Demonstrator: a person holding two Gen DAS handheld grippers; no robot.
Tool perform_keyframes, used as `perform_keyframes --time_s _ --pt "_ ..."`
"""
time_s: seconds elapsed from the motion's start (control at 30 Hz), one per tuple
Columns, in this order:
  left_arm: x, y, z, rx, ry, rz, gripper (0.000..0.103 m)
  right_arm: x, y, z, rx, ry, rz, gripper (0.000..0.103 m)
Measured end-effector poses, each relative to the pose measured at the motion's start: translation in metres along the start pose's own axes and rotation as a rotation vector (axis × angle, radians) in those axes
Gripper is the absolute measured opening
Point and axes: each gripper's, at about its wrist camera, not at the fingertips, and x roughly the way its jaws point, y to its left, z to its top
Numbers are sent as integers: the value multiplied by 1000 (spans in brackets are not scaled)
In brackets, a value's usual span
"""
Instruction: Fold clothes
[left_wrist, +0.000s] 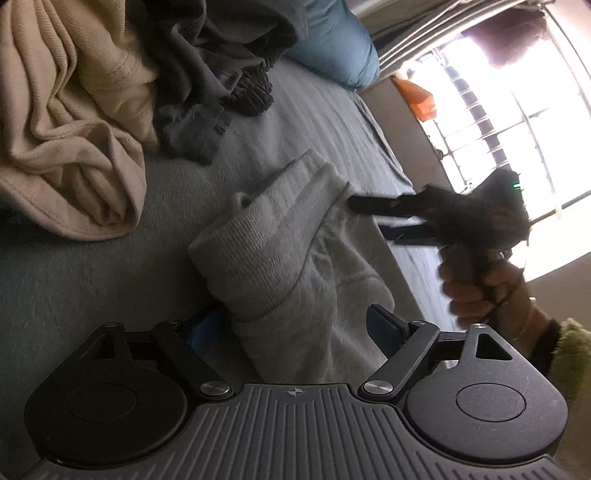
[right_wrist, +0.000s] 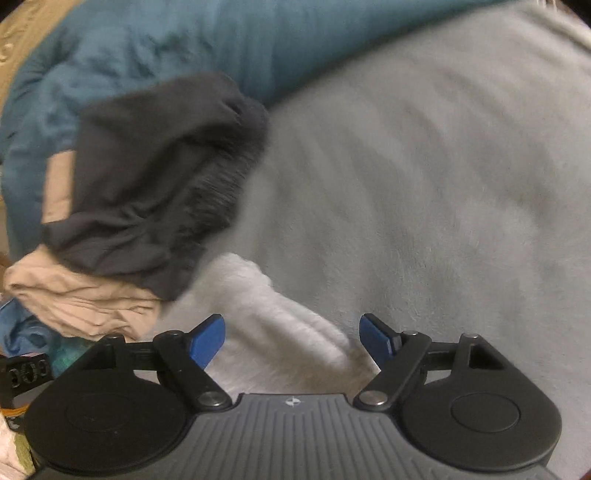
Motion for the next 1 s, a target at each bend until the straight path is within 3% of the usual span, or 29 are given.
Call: perform_keyframes --time_s 0.1,0.2,0.33,0.4,0.63,0.8,1.0 --pt "3 3 6 -27 -1 10 67 8 -6 -1 -7 26 72 89" --pt "3 7 8 -55 -8 24 54 9 -6 -5 -26 86 109 64" --pt "4 9 9 -47 -38 64 38 0 2 -13 -95 103 56 19" --pt "1 4 10 -13 -61 88 32 -8 10 -15 -133 75 54 12" --pt "-8 -5 30 30 -129 78 29 -18 18 -2 -141 -28 88 9" --pt "-15 0 54 18 -192 134 28 -15 25 22 -139 -101 138 9" --pt "6 6 56 33 -166 244 33 33 16 33 -93 -67 38 12"
